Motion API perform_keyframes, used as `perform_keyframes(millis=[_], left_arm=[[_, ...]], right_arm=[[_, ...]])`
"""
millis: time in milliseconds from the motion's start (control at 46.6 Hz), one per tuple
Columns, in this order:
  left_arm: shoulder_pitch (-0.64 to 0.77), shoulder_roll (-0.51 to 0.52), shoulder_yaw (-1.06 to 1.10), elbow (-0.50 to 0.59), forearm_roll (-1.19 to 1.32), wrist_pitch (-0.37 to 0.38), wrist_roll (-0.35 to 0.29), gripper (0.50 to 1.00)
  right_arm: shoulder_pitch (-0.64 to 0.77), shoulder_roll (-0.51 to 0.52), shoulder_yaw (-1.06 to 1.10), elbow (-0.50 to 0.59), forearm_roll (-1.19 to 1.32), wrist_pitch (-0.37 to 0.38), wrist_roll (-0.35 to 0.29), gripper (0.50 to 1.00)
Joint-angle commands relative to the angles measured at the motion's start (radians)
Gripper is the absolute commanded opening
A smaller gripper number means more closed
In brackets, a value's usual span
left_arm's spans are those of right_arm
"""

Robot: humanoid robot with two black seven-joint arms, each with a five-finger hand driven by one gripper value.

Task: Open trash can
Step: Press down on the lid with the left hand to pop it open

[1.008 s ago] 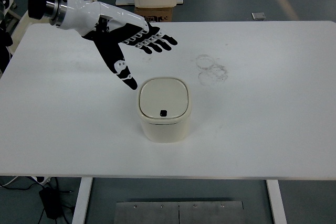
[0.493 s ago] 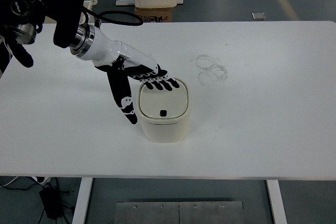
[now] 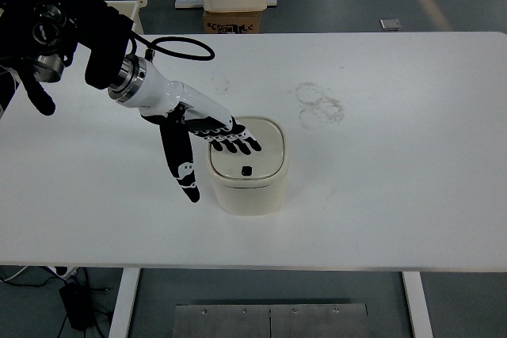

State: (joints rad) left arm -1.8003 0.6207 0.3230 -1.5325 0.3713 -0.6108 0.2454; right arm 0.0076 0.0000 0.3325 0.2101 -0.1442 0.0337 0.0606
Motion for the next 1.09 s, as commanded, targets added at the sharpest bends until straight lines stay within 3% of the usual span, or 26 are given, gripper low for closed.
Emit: perform_keyframes(millis=[0,1072], left_arm=[[0.010,-0.013,-0.001,0.000,0.000,0.000,0.000,1.000],[0.047,-0.045,-0.002,-0.003,0.004,0.000,0.000,1.000]], right_arm=[[0.000,0.000,0.000,0.000,0.000,0.000,0.001,0.993],[0.000,0.000,0.000,0.000,0.000,0.000,0.001,0.993]])
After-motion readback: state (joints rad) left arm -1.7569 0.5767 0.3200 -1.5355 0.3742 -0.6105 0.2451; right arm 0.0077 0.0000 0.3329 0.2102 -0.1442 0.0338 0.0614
